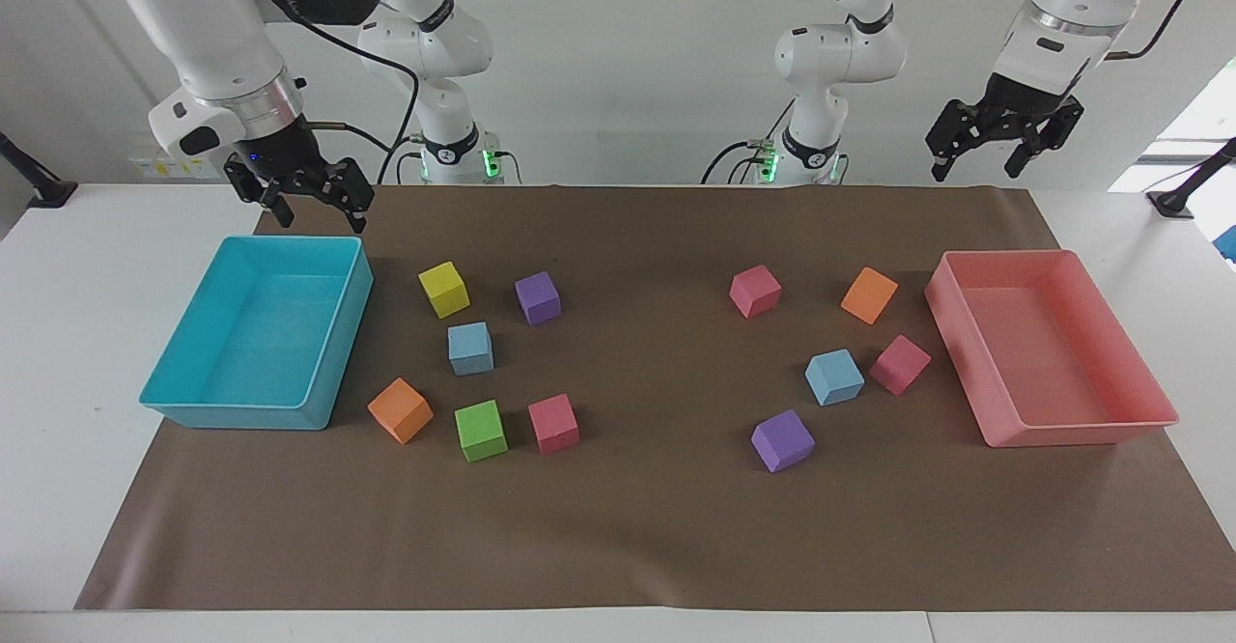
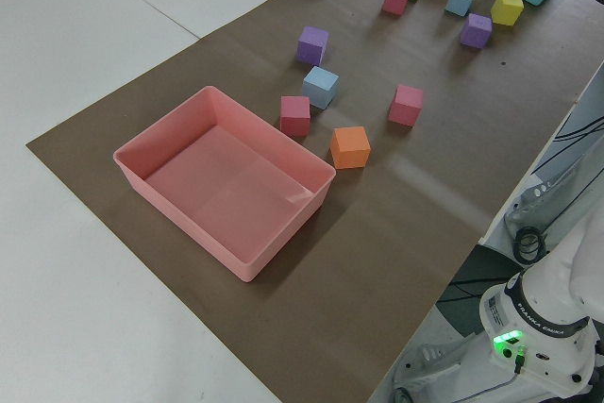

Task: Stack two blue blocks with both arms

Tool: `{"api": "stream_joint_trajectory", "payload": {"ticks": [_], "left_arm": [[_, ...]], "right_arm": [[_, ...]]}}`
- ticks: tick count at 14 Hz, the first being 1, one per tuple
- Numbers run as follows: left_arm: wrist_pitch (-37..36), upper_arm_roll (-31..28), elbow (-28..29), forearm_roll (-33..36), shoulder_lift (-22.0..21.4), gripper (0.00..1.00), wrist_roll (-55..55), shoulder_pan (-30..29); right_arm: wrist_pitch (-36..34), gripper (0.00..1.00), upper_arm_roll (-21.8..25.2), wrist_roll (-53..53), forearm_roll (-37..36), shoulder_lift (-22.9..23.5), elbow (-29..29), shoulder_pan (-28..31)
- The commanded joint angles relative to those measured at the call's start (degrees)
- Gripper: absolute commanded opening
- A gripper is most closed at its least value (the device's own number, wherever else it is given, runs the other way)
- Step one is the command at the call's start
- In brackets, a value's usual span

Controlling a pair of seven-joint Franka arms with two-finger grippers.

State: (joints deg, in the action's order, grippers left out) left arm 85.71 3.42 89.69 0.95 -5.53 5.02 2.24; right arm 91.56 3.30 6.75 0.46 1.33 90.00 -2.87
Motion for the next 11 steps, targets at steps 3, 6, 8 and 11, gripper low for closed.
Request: {"api": "stream_joint_trajectory", "payload": {"ticks": [3, 6, 8, 11], "left_arm": [[-0.3, -0.3, 0.0, 0.1, -0.7, 1.00, 0.2, -0.3], [-0.7, -0.6, 0.4, 0.1, -0.8, 1.00, -0.5, -0.4], [-0.8, -0.6, 0.9, 0.1, -1.3, 1.00, -0.5, -0.4], [-0.6, -0.3, 0.7, 0.1, -1.3, 1.00, 0.4, 0.0]], "right_arm": [[1.2, 1.00, -0.1, -1.0, -0.8, -0.8, 1.2, 0.1], [1.2, 1.00, 0.0, -1.4, -0.1, -0.8, 1.2, 0.5], [1.2, 1.00, 0.0, -1.4, -0.1, -0.9, 1.3, 0.6], [1.2, 1.00, 0.0, -1.4, 0.0, -1.0, 1.4, 0.7]]}}
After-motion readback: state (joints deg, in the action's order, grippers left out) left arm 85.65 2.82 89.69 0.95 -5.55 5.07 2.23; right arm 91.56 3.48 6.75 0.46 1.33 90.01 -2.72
